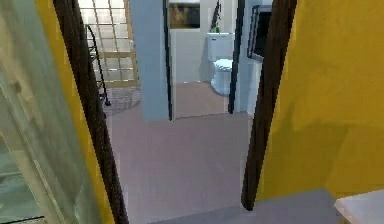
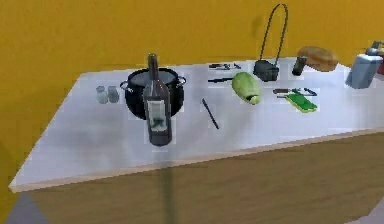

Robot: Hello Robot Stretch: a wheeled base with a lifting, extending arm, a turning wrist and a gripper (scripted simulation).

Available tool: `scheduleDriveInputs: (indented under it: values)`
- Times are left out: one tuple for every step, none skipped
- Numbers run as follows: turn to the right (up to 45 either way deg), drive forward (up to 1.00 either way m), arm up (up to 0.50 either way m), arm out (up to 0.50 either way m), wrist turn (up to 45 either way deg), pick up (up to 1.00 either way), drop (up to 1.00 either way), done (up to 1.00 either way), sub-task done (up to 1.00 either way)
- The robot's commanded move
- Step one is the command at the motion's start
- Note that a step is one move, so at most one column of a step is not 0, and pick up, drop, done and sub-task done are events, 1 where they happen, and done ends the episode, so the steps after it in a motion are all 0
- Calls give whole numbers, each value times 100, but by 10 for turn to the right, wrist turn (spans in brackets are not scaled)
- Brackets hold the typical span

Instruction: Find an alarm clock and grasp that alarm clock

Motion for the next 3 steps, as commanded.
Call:
scheduleDriveInputs:
  values:
    - [0, 100, 0, 0, 0, 0, 0, 0, 0]
    - [0, 35, 0, 0, 0, 0, 0, 0, 0]
    - [30, 0, 0, 0, 0, 0, 0, 0, 0]
